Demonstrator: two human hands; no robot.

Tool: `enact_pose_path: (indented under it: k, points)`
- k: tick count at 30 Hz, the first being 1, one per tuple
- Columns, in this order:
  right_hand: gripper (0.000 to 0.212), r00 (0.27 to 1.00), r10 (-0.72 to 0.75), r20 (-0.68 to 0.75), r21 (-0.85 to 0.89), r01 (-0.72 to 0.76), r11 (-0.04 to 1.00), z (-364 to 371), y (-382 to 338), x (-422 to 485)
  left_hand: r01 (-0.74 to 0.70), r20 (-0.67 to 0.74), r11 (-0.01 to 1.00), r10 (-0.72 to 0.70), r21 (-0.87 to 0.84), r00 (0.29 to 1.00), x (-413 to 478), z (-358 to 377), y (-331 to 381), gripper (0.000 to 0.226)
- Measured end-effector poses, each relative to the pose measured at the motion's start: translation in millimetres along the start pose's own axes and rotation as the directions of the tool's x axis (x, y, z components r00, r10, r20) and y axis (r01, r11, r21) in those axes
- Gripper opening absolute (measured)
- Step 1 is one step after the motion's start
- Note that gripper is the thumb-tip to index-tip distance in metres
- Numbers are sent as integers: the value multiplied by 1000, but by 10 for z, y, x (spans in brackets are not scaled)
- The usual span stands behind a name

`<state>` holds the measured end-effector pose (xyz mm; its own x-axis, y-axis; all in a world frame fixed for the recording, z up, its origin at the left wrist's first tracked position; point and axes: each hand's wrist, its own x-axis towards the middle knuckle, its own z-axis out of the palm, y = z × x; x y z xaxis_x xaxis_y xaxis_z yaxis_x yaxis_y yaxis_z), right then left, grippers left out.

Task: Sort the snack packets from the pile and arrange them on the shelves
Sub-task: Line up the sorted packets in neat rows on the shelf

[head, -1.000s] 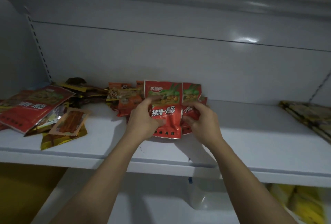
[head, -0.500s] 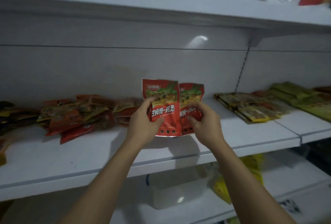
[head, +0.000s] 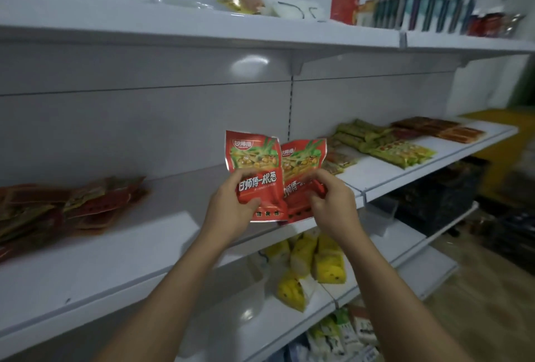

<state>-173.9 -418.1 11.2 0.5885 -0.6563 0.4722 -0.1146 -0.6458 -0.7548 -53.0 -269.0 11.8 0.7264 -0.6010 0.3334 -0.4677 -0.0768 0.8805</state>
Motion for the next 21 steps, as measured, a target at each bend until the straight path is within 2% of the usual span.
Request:
enact_pose_path:
  k: [7,15,21]
  points:
    - [36,998,52,-32,4,-52,999,-406,307,19,-29,52,998,32,-50,998,32,552,199,43]
    - [21,997,67,-48,-28,-68,997,-387,470,176,-32,48,998,34,-46,998,163,754,190,44]
    - [29,988,107,-113,-56,-113,992,-330,562,375,-32,109,994,43,-105,993,483,842,46,46]
